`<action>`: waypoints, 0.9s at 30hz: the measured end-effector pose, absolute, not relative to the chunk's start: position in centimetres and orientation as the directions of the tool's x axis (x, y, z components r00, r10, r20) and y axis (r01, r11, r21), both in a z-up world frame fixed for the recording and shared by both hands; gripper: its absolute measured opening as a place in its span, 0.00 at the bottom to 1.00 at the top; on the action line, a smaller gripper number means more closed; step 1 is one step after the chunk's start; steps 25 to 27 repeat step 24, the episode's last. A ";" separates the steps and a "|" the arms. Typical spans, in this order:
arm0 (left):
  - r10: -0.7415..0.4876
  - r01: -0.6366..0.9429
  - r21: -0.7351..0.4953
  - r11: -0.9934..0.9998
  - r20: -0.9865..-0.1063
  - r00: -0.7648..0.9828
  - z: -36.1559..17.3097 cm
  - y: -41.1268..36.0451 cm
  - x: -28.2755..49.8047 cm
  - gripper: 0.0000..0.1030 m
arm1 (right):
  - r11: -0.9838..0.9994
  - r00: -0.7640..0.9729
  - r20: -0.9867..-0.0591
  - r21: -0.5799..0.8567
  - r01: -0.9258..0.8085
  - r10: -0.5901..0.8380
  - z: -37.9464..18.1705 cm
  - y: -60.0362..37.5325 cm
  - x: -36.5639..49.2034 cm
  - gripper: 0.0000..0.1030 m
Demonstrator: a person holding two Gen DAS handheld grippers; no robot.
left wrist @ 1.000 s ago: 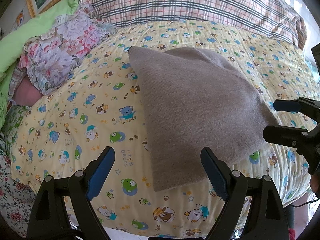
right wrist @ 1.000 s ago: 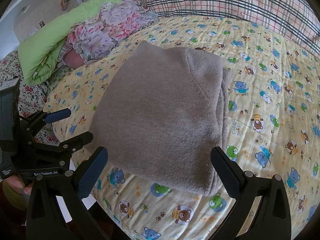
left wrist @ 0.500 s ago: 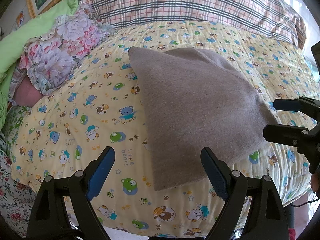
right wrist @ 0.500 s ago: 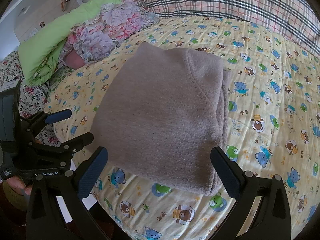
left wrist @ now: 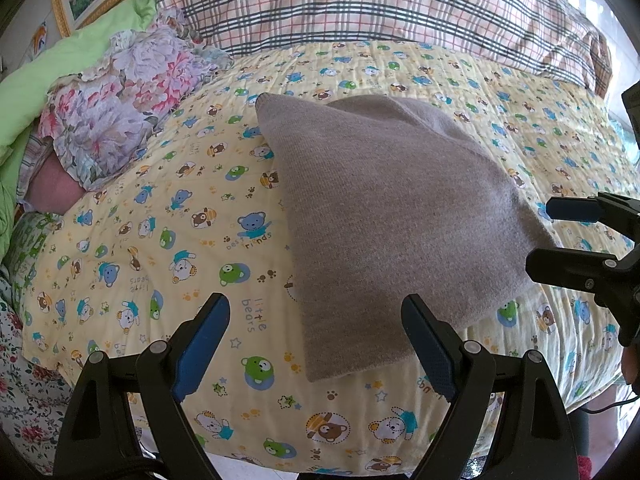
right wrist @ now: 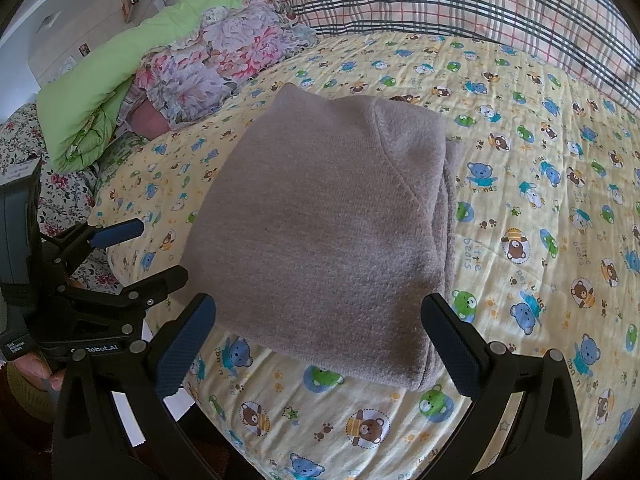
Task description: Fold small clothes
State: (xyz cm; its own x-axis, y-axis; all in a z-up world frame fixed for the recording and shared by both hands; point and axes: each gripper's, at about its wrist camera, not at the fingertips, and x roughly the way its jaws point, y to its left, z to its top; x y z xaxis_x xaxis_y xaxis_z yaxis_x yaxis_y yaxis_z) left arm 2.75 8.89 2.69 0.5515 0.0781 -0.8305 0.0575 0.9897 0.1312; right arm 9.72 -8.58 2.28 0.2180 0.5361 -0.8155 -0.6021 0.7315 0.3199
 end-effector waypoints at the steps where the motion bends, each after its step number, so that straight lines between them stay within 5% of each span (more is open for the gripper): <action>1: 0.079 0.057 0.131 0.990 -0.830 0.551 2.7 8.9 2.7 0.86 | 0.732 0.218 -0.815 0.321 -0.602 0.536 2.3 -8.6 9.7 0.99; 27: 0.084 0.052 0.134 0.990 -0.832 0.549 2.8 8.8 2.9 0.86 | 0.740 0.225 -0.811 0.330 -0.586 0.540 2.3 -8.8 10.1 0.99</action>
